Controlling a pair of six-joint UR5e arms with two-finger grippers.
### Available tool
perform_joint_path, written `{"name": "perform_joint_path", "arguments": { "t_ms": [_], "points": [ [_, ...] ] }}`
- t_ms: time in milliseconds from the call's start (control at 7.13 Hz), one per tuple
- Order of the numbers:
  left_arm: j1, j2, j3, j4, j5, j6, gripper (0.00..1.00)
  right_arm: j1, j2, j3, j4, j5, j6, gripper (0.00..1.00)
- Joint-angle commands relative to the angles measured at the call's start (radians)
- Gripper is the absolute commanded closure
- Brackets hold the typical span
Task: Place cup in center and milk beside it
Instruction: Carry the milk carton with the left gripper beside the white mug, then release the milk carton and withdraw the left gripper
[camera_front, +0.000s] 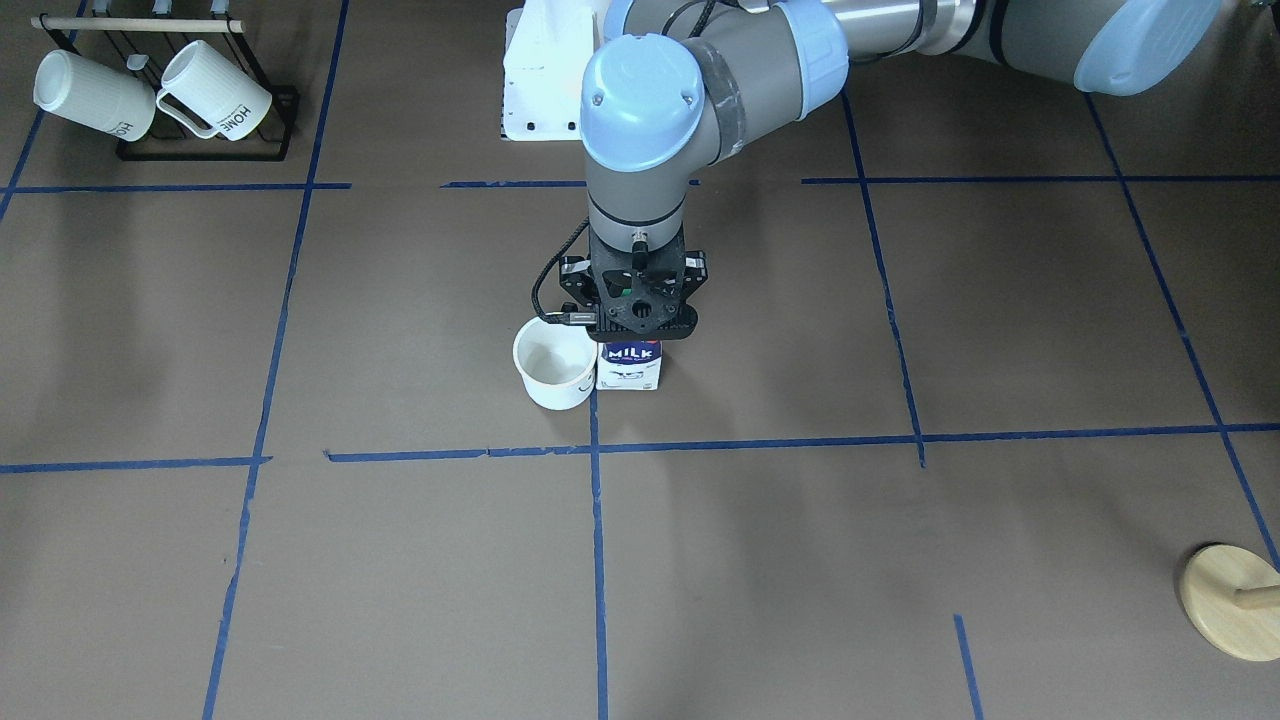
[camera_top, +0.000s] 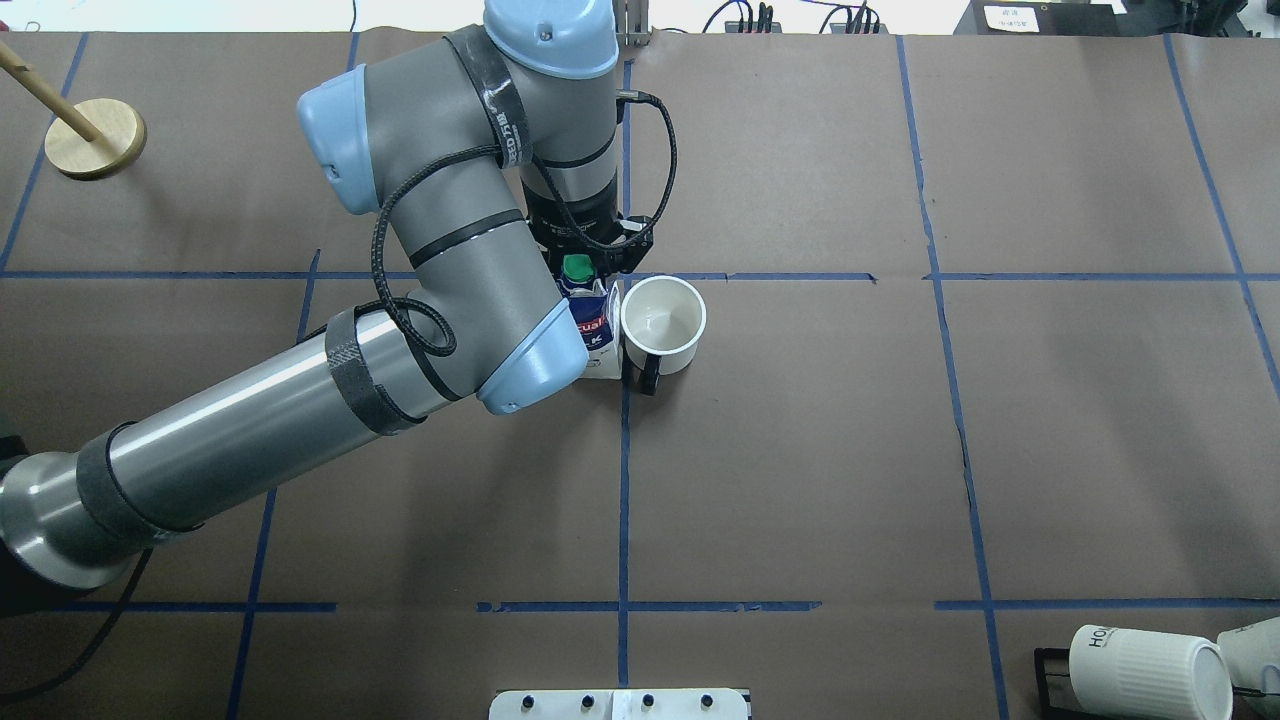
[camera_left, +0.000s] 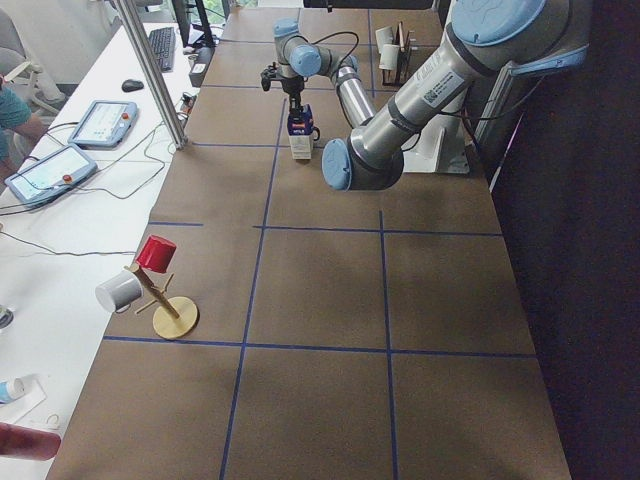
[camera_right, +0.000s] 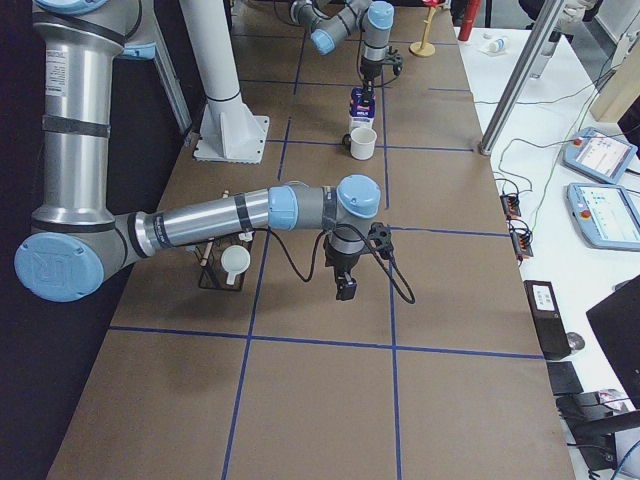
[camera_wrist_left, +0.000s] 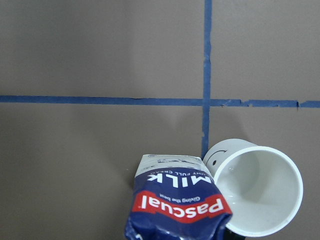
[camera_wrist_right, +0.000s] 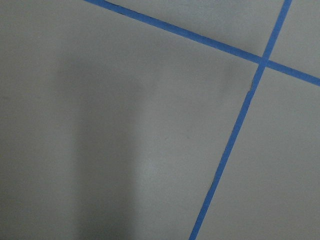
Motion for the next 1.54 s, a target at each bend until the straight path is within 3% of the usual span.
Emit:
{"name": "perform_joint_path", "arguments": {
  "t_ms": [0,140,561,841,981,1121,1402],
  "points": [
    [0.001,0.000,0.013,-0.002,0.000,0.003,0.24,-0.001,0.000,-0.004,0.000,0.000,0.000,0.01],
    [0.001,0.002,0.012,-0.001,0.002,0.003,0.00,-0.001,0.000,-0.007,0.001,0.002,0.001,0.01],
    [-0.048,-0.003,-0.013,0.022,-0.001,0.072,0.00,-0.001,0.002,-0.005,0.001,0.005,-0.002,0.01],
    [-0.110,0.066,-0.141,0.141,-0.004,0.214,0.00,-0.001,0.000,-0.002,0.001,0.005,-0.002,0.00],
    [-0.179,0.197,-0.280,0.163,-0.021,0.329,0.00,-0.001,0.000,-0.004,0.001,0.003,-0.003,0.00],
    [-0.241,0.356,-0.400,0.159,-0.097,0.454,0.00,0.000,0.000,-0.005,0.001,0.003,-0.011,0.00],
    [-0.353,0.681,-0.534,0.116,-0.141,0.729,0.00,0.048,-0.082,-0.008,0.001,-0.006,-0.023,0.00]
  ]
}}
